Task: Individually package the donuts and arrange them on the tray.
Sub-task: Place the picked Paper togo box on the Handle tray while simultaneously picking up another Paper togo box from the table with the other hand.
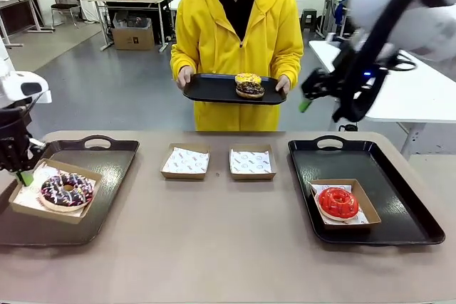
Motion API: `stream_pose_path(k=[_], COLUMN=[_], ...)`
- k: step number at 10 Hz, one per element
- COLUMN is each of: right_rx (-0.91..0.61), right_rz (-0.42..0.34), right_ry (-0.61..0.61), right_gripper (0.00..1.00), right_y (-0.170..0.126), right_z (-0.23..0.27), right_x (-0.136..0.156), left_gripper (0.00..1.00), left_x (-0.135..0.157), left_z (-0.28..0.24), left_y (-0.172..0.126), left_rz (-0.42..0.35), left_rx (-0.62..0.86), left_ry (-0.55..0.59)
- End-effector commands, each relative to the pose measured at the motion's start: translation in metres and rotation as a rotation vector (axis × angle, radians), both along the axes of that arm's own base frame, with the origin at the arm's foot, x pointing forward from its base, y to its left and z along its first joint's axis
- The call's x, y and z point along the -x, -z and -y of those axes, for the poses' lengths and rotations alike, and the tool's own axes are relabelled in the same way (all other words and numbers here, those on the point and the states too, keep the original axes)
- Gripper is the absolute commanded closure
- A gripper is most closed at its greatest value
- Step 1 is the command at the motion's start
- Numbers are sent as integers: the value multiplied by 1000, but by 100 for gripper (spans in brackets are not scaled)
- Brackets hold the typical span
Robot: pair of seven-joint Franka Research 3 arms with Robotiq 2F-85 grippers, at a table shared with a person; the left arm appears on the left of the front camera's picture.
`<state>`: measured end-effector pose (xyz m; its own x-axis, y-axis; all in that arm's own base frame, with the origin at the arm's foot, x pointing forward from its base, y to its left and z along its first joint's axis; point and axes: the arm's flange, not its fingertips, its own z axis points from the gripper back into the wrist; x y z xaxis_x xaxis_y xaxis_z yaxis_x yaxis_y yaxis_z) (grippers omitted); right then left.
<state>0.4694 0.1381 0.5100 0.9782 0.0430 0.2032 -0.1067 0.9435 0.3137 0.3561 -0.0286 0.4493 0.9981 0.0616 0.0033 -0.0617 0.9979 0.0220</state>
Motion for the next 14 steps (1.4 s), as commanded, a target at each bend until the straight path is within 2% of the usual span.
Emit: stream_pose_path(k=[1, 4, 6, 8, 10, 11, 14], right_rx=[164, 316, 353, 337, 272, 329, 329], right_rz=[-61, -113, -149, -167, -150, -171, -171], right_ry=[38, 89, 103, 94, 93, 75, 75], right_gripper=[0, 0, 0, 0, 0, 0, 0], right_y=[8, 36, 69, 95, 91, 104, 104], right_z=[-38, -95, -120, -128, -118, -130, -130], right_x=[-42, -87, -102, -105, -95, -99, -99], left_gripper=[99, 99, 99, 99, 99, 99, 99], left_x=[-14, -21, -20, -20, -20, -20, -20], left_z=[-17, -25, -18, -18, -18, -18, -18], left_y=[30, 62, 56, 56, 56, 56, 56], left_rz=[-10, -30, -42, -42, -42, -42, -42], left_rx=[-28, -17, -15, -15, -15, -15, -15], left_ry=[41, 84, 53, 53, 53, 53, 53])
